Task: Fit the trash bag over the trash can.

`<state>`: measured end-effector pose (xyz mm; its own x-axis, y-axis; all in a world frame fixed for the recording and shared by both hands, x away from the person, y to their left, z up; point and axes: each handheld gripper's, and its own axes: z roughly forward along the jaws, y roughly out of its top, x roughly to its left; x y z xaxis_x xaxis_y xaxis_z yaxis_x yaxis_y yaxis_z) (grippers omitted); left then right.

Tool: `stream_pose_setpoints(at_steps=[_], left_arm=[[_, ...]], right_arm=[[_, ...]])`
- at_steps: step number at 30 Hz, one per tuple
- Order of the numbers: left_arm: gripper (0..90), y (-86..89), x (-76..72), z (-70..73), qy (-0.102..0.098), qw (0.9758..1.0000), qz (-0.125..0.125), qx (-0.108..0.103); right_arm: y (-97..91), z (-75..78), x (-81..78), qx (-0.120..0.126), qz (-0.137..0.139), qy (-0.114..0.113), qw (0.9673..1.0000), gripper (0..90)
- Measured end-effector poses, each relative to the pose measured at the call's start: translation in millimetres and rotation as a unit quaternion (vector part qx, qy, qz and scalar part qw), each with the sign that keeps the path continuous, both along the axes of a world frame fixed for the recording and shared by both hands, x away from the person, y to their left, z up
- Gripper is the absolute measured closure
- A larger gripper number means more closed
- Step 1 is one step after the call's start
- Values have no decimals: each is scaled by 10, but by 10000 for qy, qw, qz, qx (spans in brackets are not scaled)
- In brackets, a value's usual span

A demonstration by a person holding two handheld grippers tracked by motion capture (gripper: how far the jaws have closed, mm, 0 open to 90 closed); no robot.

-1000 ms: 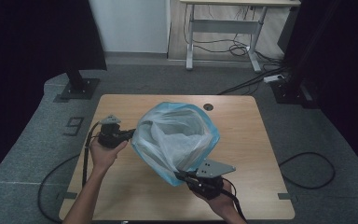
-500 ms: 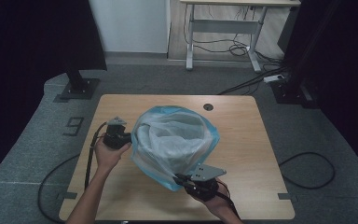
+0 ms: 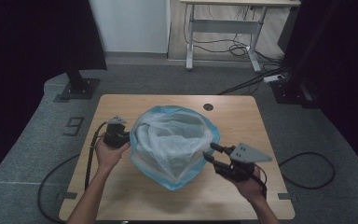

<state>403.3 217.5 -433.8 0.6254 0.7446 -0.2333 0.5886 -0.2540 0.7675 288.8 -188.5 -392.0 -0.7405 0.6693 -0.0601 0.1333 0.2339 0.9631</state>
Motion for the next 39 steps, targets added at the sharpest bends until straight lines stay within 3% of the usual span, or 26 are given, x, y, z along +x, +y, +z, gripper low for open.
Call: stream_pose_setpoints(at_steps=[2, 6, 10, 13, 20, 22, 26, 30, 35, 39], left_arm=[[897, -18, 7, 6, 0, 10000, -5, 13], [896, -36, 20, 30, -15, 10000, -19, 44], [897, -26, 30, 44, -17, 10000, -19, 74], [889, 38, 1, 84, -87, 9999, 18, 48], [543, 318, -170, 259, -516, 9983, 184, -195], [478, 393, -238, 314, -615, 9977, 189, -235], [422, 485, -395, 431, -751, 9965, 136, -332], [408, 462, -586, 556, -889, 9957, 16, -258], [388, 382, -705, 625, -921, 9952, -210, -252], [371, 341, -755, 655, -876, 9946, -324, -459]], right_arm=[[-71, 2, 246, 22, -247, 107, 9996, 550], [-137, -15, 571, 138, -446, 195, 9987, 545], [-104, -24, 751, 57, -459, 227, 9987, 534], [-86, -42, 862, 156, -385, 350, 9985, 570], [-15, -76, 904, -13, -243, 546, 9982, 886], [-15, -68, 900, -13, -228, 574, 9981, 887], [-9, -47, 889, -6, -210, 585, 9981, 887], [12, -37, 880, -58, -193, 589, 9981, 887], [19, -26, 864, -105, -200, 546, 9983, 887], [5, -13, 840, -115, -232, 532, 9983, 887]])
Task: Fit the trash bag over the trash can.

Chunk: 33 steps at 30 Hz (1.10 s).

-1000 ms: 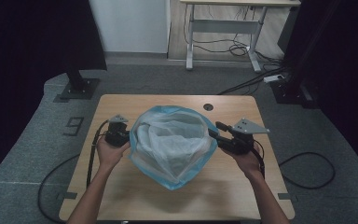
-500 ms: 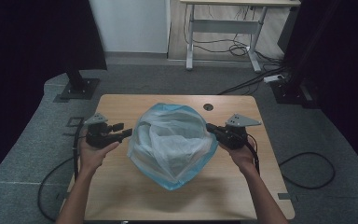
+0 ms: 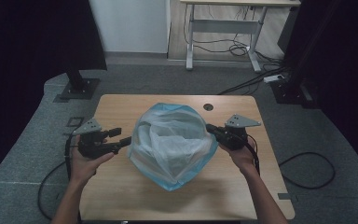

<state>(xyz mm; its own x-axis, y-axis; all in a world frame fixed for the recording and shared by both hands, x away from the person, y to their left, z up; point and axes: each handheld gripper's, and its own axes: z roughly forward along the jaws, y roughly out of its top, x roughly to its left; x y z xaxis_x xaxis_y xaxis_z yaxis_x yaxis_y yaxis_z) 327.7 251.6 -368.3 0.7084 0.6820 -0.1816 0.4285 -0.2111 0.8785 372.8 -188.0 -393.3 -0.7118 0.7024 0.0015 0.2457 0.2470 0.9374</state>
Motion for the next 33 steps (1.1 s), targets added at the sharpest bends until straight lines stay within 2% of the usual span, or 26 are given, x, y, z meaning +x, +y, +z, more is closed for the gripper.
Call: stream_pose_setpoints(at_steps=[3, 5, 10, 12, 14, 16, 19, 22, 27, 33], left_arm=[[359, -29, -43, 39, -1, 9999, -37, -138], [340, -69, -66, 57, 24, 9999, -100, -95], [366, -204, -67, -11, 83, 9994, -30, 331], [451, -235, -59, -45, 88, 9989, 57, 449], [565, -243, -43, -64, 128, 9988, 88, 459], [691, -235, -7, -76, 246, 9988, -49, 429], [826, -219, 70, -91, 349, 9985, -55, 428], [889, -170, 168, -109, 393, 9987, 41, 315], [900, -103, 403, -160, 557, 9976, 358, 219], [900, -99, 683, -264, 835, 9948, 559, 187]], right_arm=[[-14, 8, -11, -1, -18, -6, 10000, 887], [-16, 7, -12, -7, -33, 5, 10000, 887], [-9, 4, -19, -4, -46, 3, 10000, 887], [-2, -2, -22, 0, -54, 5, 10000, 887], [2, -7, -24, -6, -52, 2, 10000, 887], [2, -7, -21, -20, -58, -8, 10000, 887], [-10, -3, 0, -14, -112, -5, 9999, 887], [-23, -2, 32, 23, -181, 13, 9998, 888], [-8, -26, 151, 40, -338, 45, 9994, 888], [10, -90, 335, 204, -554, 93, 9982, 888]])
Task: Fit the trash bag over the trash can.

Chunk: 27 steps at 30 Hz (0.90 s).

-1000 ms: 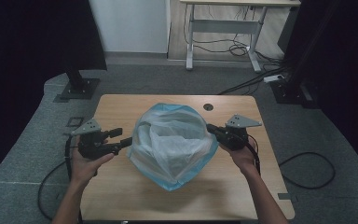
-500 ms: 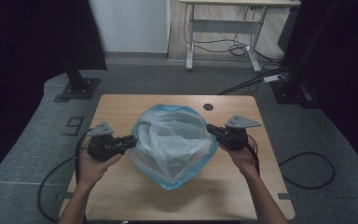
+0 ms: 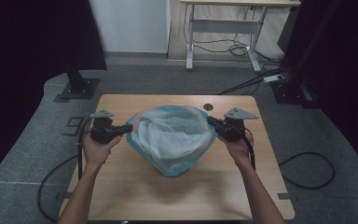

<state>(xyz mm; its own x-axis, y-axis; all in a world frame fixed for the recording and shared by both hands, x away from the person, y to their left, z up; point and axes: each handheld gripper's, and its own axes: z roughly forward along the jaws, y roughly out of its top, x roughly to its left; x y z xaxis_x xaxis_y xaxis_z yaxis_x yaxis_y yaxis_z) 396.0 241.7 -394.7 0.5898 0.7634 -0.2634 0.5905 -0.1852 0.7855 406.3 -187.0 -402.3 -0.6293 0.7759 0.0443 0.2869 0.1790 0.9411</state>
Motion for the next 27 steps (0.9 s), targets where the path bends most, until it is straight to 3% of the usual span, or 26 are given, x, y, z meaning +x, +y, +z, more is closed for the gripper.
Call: stream_pose_setpoints(at_steps=[7, 11, 14, 18, 27], left_arm=[[900, -89, 286, -238, 474, 9989, 36, -9], [900, -128, 383, -360, 682, 9977, 9, 13], [900, -141, 437, -449, 837, 9965, -3, 33], [900, -158, 474, -502, 906, 9959, -40, 44], [900, -282, 584, -683, 1191, 9927, -177, 79]], right_arm=[[44, -265, 268, 400, -135, 536, 9977, 888], [65, -334, 318, 421, -145, 648, 9969, 888], [69, -414, 372, 479, -190, 852, 9950, 888], [56, -504, 436, 561, -213, 1103, 9921, 888], [197, -704, 511, 454, -126, 1357, 9896, 889]])
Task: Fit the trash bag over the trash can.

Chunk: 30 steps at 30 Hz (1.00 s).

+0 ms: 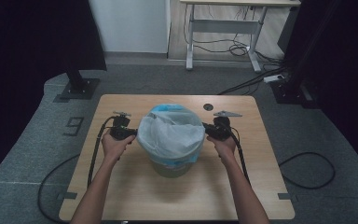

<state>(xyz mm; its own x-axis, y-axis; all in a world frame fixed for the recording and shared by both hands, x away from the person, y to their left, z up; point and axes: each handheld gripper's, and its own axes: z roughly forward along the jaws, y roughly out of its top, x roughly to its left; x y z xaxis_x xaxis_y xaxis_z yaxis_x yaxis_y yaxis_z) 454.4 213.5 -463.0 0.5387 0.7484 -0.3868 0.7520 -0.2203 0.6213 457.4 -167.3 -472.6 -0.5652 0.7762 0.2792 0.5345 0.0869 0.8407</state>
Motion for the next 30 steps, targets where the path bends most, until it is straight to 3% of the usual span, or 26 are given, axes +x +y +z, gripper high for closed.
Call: stream_pose_setpoints(at_steps=[4, 9, 12, 17, 19, 21, 23, 25, 28, 30], left_arm=[[900, -37, 8, -62, 124, 9998, -84, 126], [900, 19, -73, -149, 139, 9997, -67, 205], [900, 71, -158, -181, 70, 9998, -57, 153], [900, 134, -230, -164, -7, 10000, -57, -3], [900, 152, -252, -137, -59, 10000, -56, -39], [900, 169, -269, -105, -108, 9999, -36, -102], [899, 183, -280, -79, -142, 9997, -33, -184], [898, 182, -292, -61, -165, 9997, -33, -199], [896, 179, -322, -32, -213, 9996, -46, -167], [895, 187, -341, -11, -249, 9996, -36, -147]], right_arm=[[42, -70, 14, -121, 7, 165, 9998, 889], [21, -128, -4, -341, -24, 361, 9988, 889], [-22, -176, -79, -510, -3, 318, 9982, 889], [-143, -223, -181, -396, -65, 300, 9987, 888], [-199, -191, -244, -277, -81, 108, 9995, 862], [-265, -125, -330, -119, -243, -20, 9996, 739], [-331, -45, -453, 13, -375, -325, 9988, 671], [-378, 19, -552, 60, -440, -472, 9979, 631], [-446, 117, -736, 326, -186, -665, 9971, 606], [-452, 154, -848, 316, 64, -826, 9961, 581]])
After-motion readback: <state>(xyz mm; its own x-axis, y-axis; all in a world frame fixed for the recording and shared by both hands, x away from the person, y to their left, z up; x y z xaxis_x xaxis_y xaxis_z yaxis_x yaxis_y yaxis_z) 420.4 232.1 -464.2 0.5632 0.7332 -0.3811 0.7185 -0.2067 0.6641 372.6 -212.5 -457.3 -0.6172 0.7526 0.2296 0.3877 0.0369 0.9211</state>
